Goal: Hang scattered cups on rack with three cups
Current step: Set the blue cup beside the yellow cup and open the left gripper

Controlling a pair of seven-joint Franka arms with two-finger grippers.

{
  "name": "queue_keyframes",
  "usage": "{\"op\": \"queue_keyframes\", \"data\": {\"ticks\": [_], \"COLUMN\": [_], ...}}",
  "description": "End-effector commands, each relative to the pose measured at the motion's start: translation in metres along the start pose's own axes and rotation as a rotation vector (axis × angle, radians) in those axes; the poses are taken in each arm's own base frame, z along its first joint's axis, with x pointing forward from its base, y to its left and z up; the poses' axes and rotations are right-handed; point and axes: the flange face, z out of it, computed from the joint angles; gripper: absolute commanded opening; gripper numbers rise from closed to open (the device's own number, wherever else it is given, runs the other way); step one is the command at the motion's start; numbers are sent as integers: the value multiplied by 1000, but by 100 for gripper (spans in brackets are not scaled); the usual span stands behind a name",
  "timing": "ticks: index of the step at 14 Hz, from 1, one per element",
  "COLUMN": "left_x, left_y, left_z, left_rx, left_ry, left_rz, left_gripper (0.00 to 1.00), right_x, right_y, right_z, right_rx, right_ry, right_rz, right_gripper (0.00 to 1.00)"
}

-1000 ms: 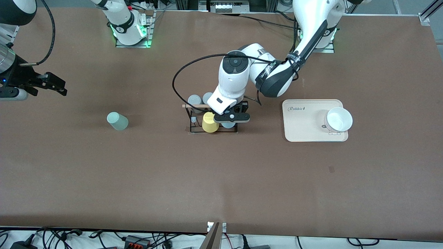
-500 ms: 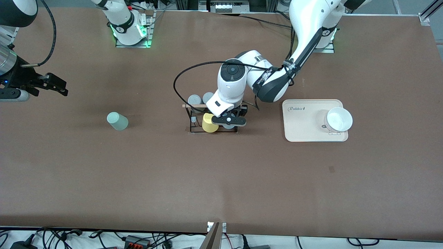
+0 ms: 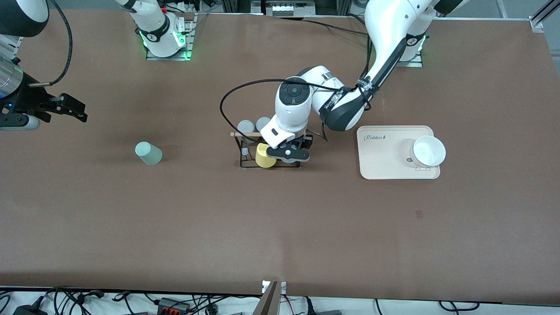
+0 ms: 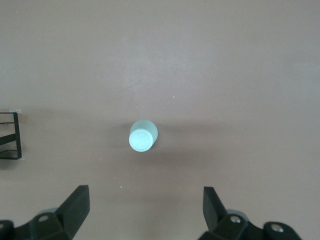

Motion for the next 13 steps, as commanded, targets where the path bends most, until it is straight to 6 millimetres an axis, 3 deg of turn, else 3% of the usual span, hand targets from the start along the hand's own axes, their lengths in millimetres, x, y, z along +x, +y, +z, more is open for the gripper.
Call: {"op": "queue_keyframes", "data": {"ticks": [1, 4, 6, 9, 13], "left_x": [6, 9, 16, 23, 34], "left_y": [-1, -2, -15, -53, -141], "left_z": [-7, -19, -48, -103, -173], "left_rx": [5, 1, 7, 60, 144], "left_ry": [22, 35, 57, 51, -8], "left_rz": [19, 12, -7, -31, 53], "left_gripper": [100, 100, 100, 100, 100], "right_x": [8, 14, 22, 21, 39], "right_y": [-10, -10, -7, -9, -9], "right_z": [16, 34, 55, 72, 121], "right_rx": [7, 5, 4, 5, 7], "right_ry": [-30, -59, -72, -99, -133], "right_rz": [-26, -22, -16, -16, -16], "right_gripper": [100, 100, 100, 100, 100]}}
